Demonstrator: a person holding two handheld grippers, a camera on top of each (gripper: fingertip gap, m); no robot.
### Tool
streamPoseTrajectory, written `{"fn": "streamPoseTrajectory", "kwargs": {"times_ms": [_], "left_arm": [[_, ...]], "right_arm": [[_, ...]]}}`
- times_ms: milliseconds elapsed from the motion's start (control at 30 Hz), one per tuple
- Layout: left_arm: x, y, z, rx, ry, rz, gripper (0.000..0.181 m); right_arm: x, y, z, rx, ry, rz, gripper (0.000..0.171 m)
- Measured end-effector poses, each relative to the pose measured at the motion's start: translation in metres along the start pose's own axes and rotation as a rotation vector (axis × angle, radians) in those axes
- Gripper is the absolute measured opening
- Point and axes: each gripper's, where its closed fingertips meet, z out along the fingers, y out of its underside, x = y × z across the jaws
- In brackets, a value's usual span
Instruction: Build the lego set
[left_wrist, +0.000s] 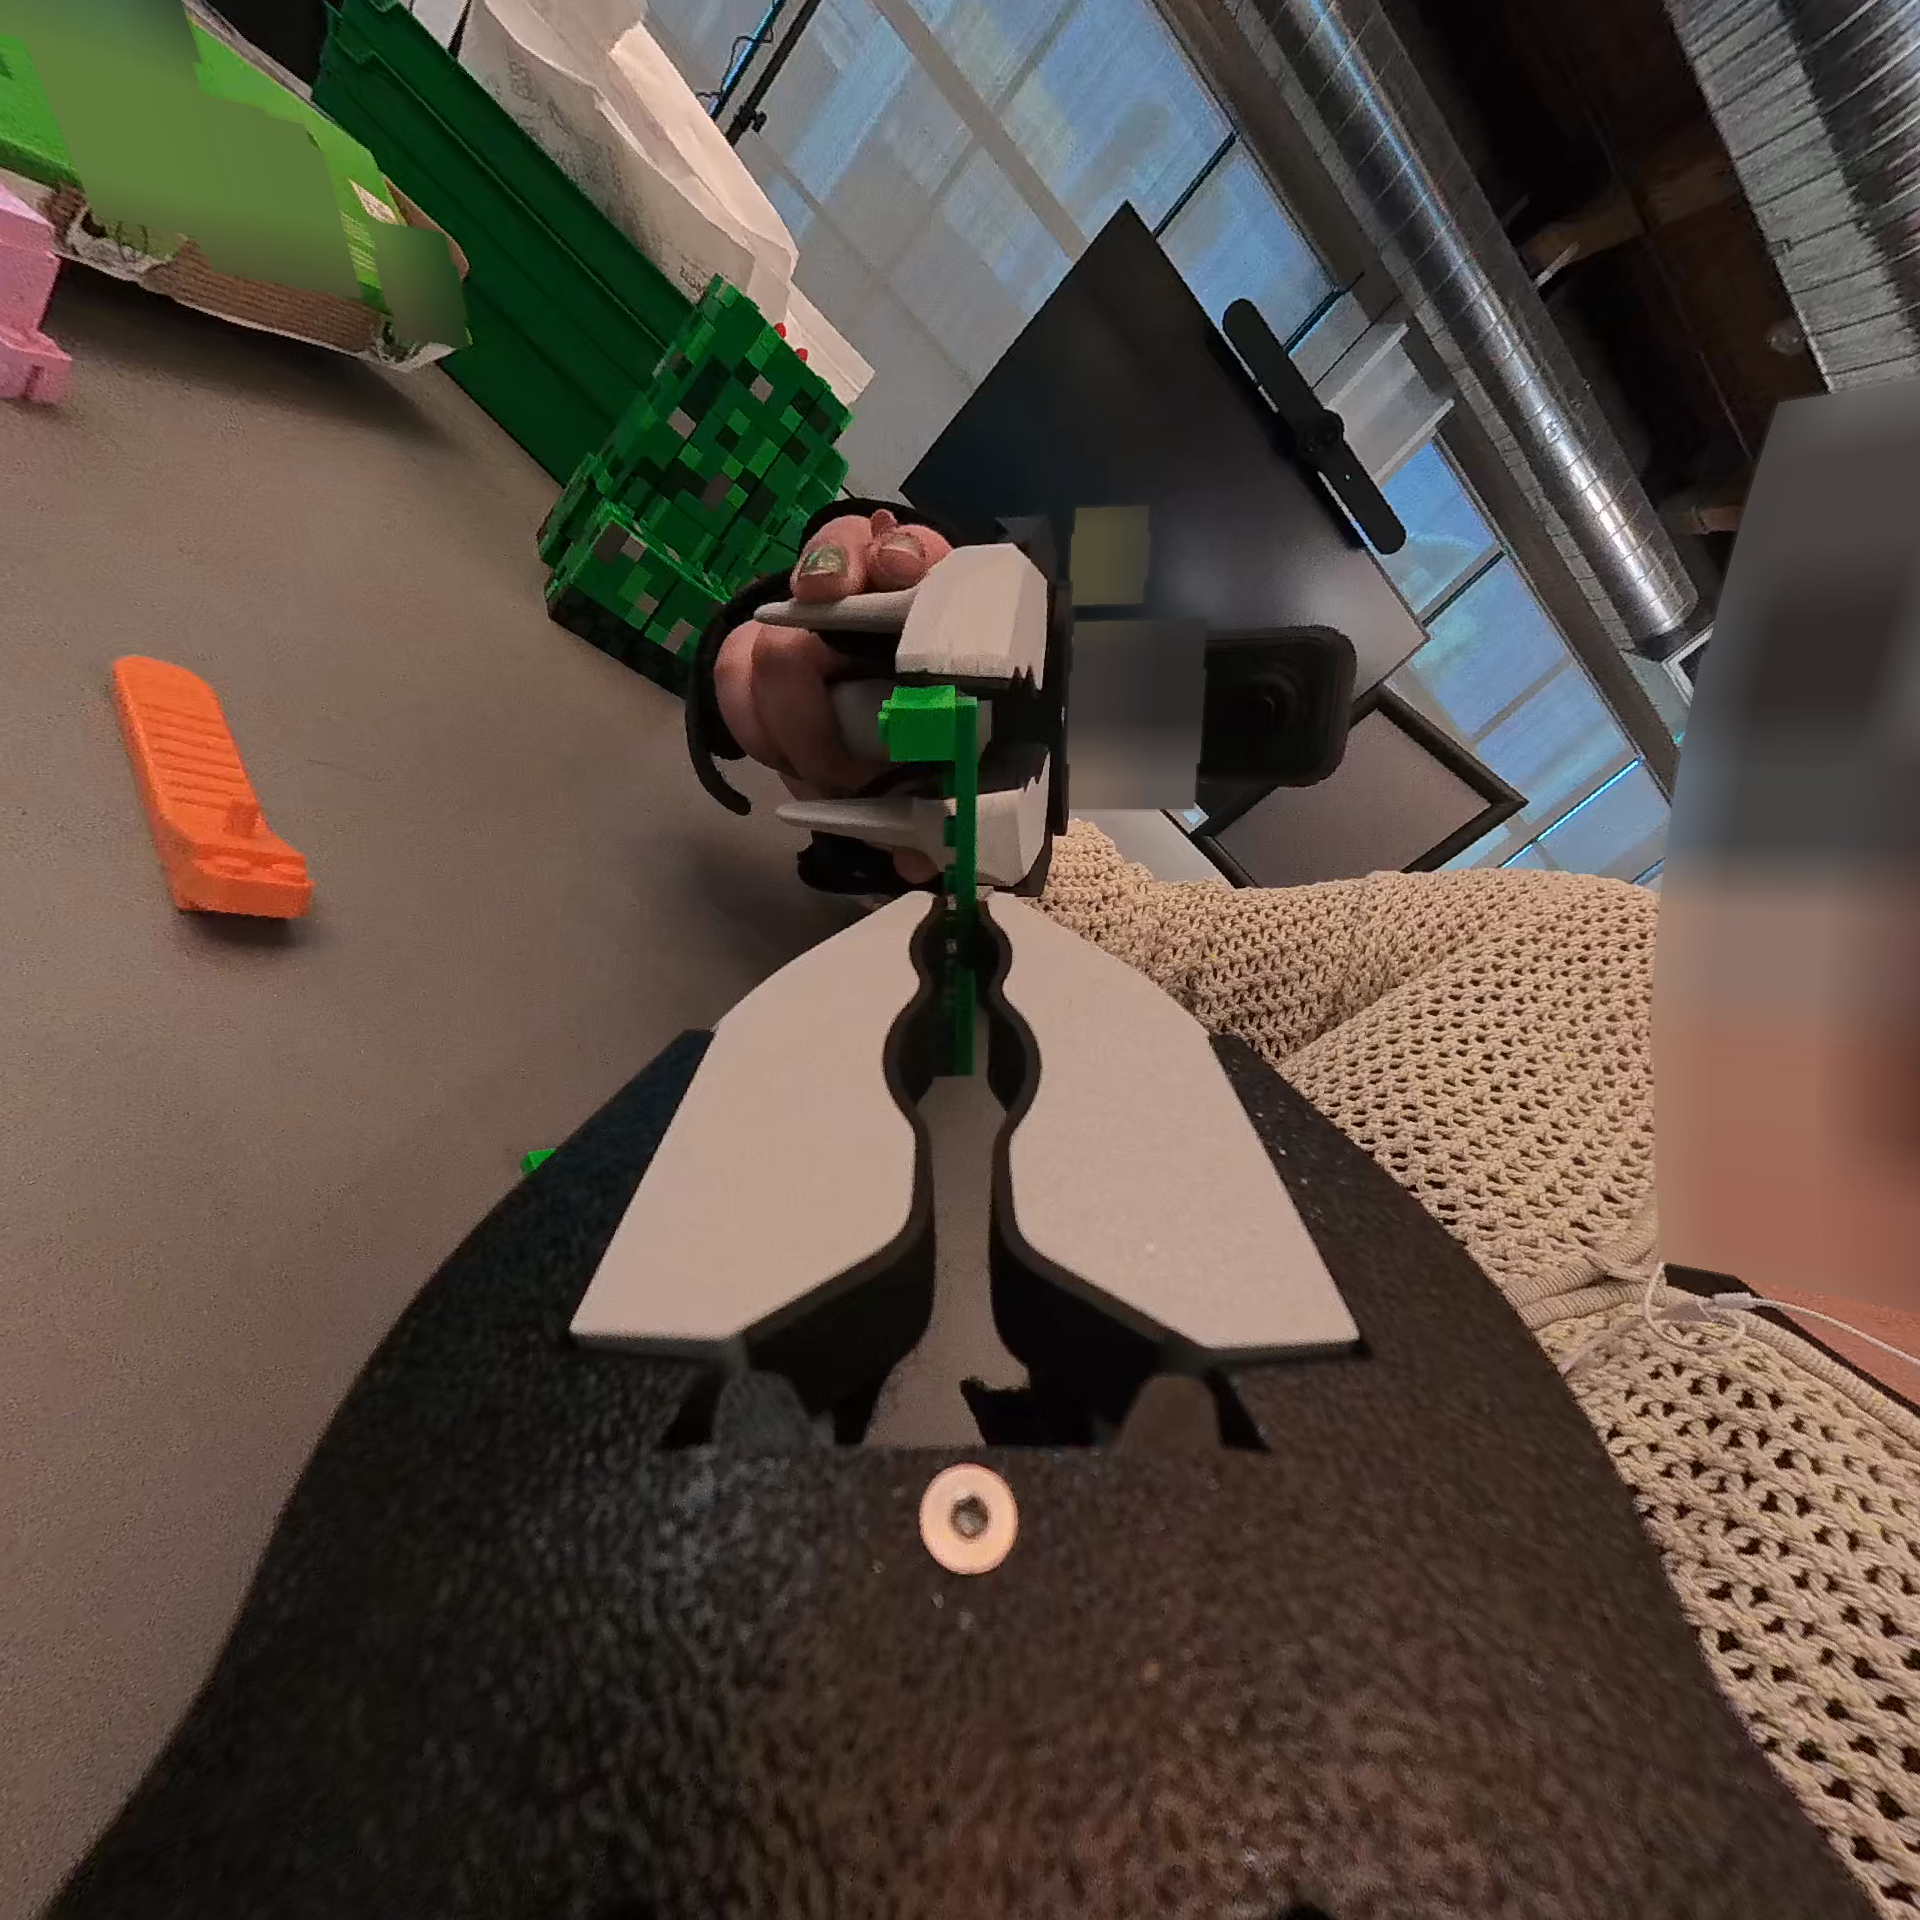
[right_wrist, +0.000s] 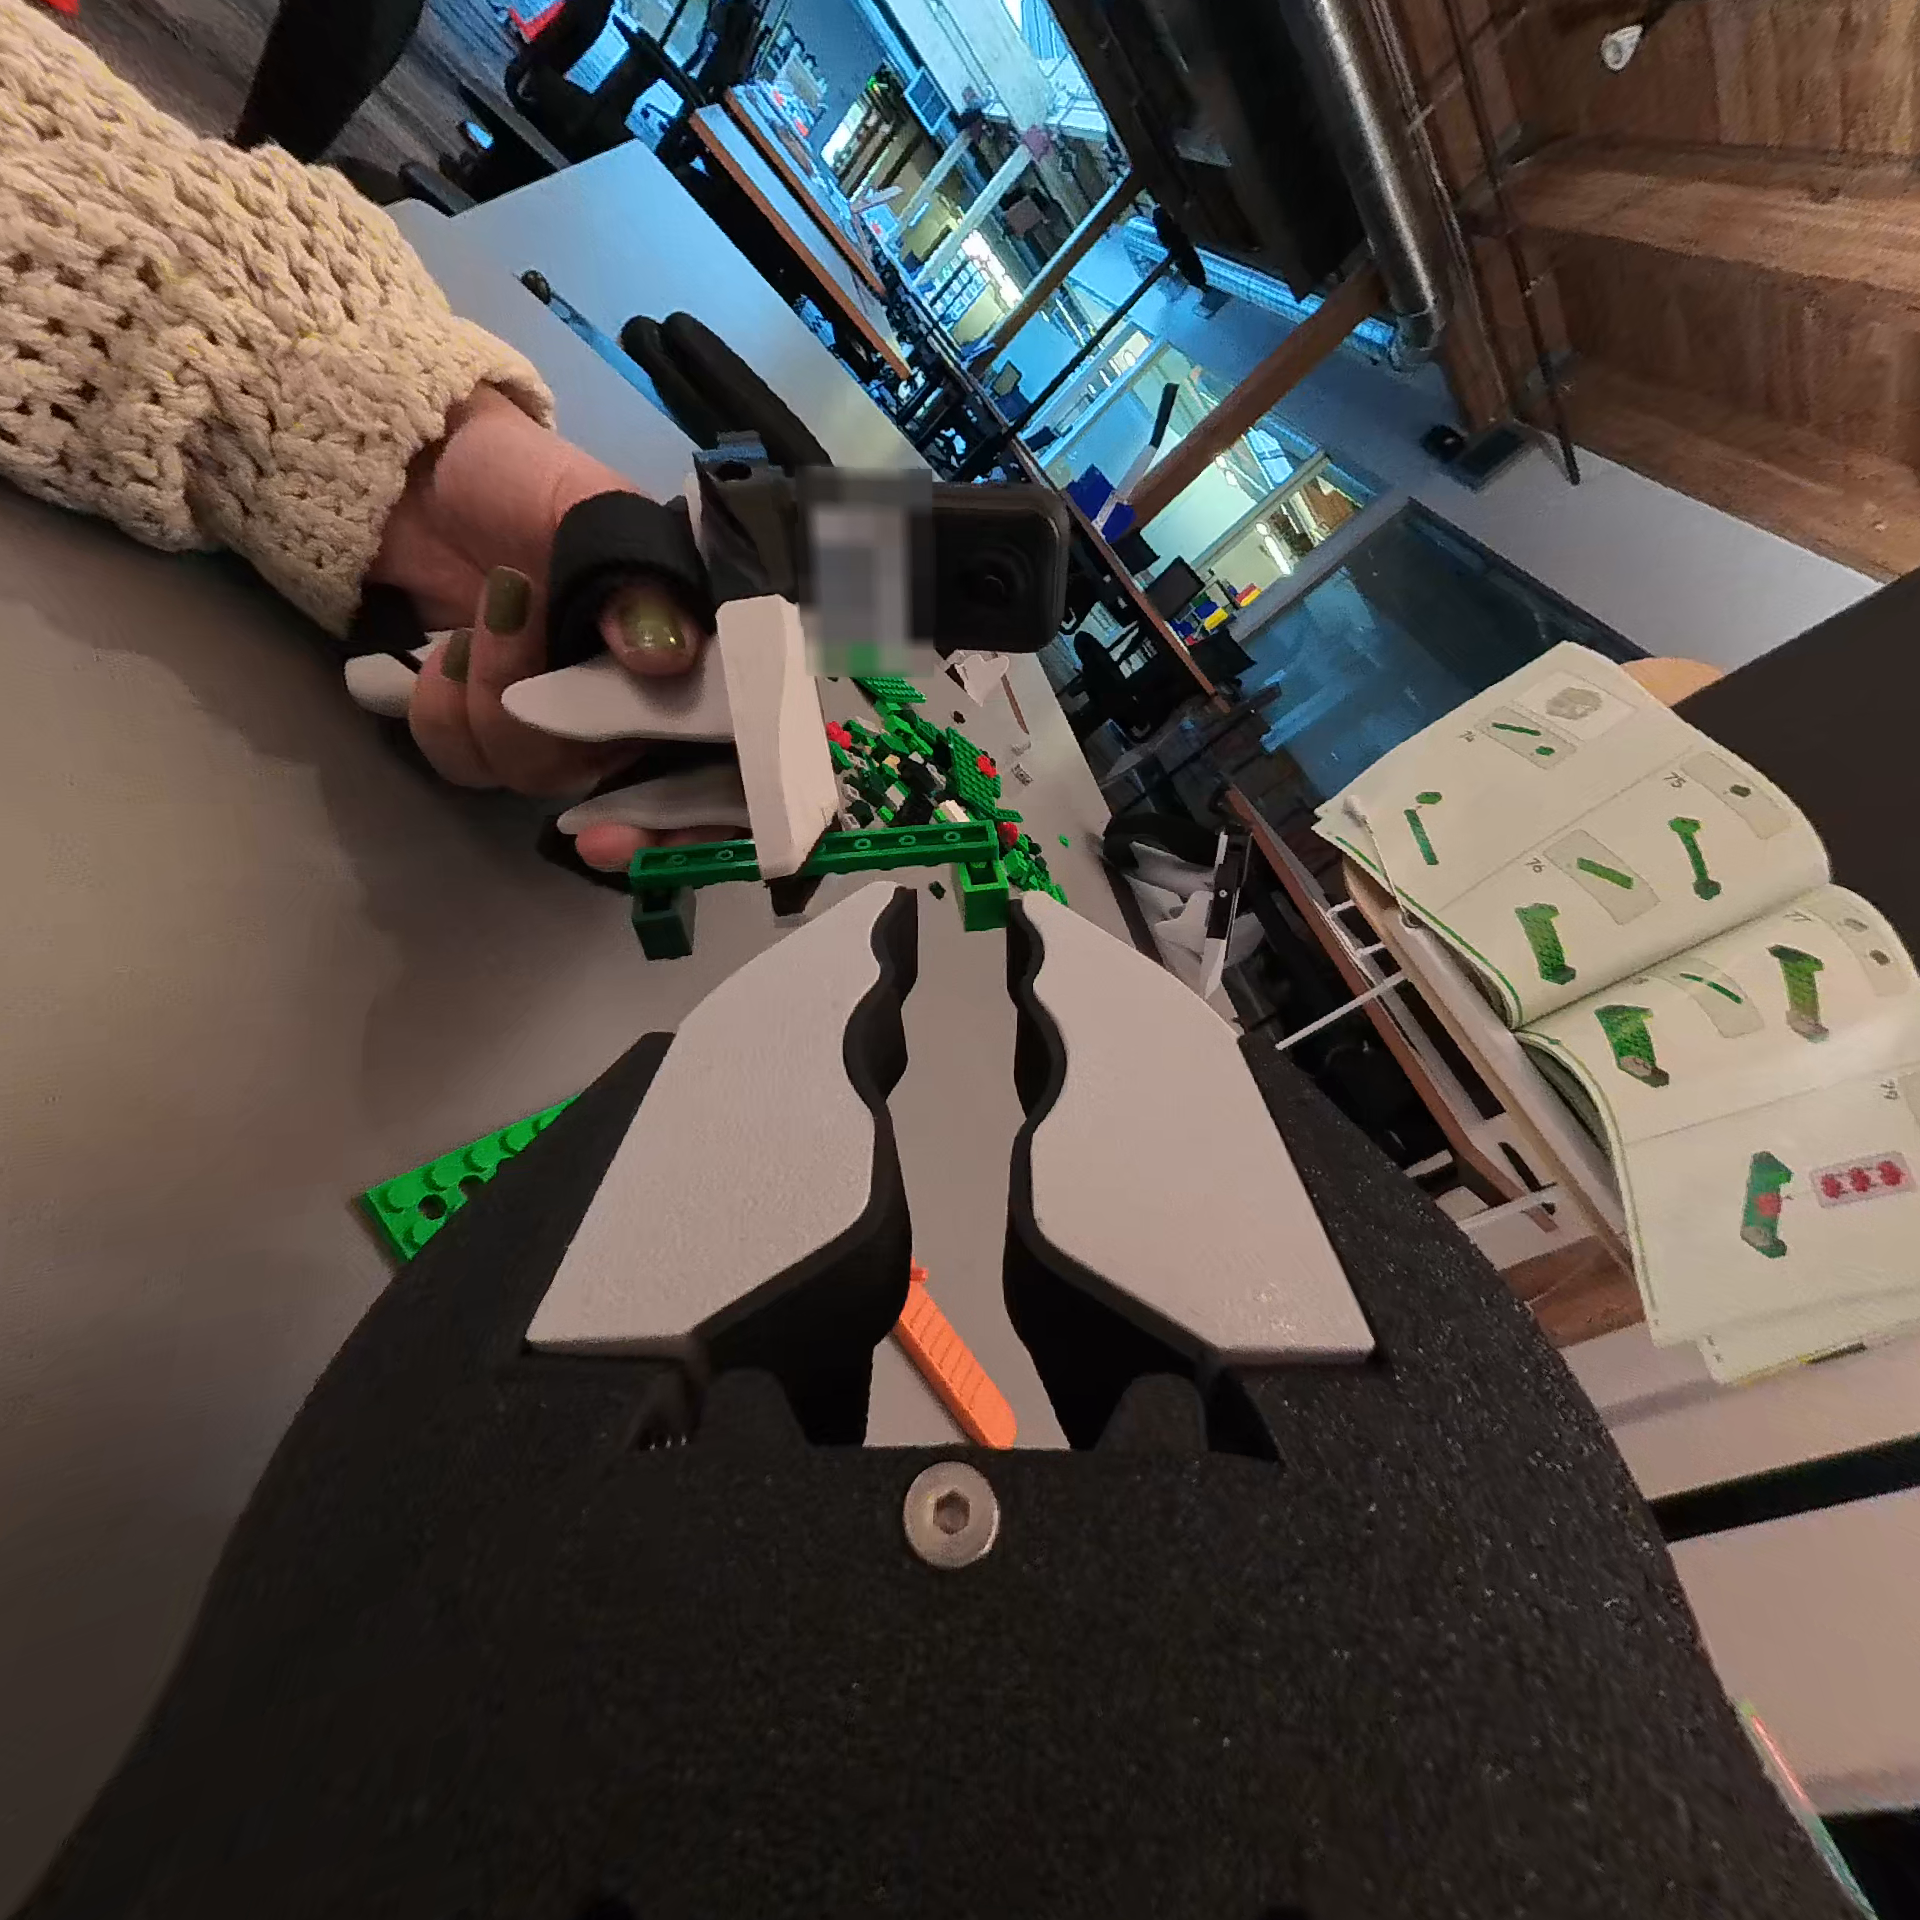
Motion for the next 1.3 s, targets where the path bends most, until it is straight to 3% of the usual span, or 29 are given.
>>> {"fn": "streamPoseTrajectory", "kwargs": {"times_ms": [600,1300], "left_arm": [[0.0015,0.0001,-0.0005,-0.002,0.018,-0.015,0.004],[0.0079,0.0091,0.0030,-0.061,0.053,-0.009,0.004]], "right_arm": [[0.0035,-0.0009,0.0018,-0.014,0.056,-0.047,0.008],[-0.0040,-0.0074,-0.0053,0.017,-0.060,-0.044,0.007]]}}
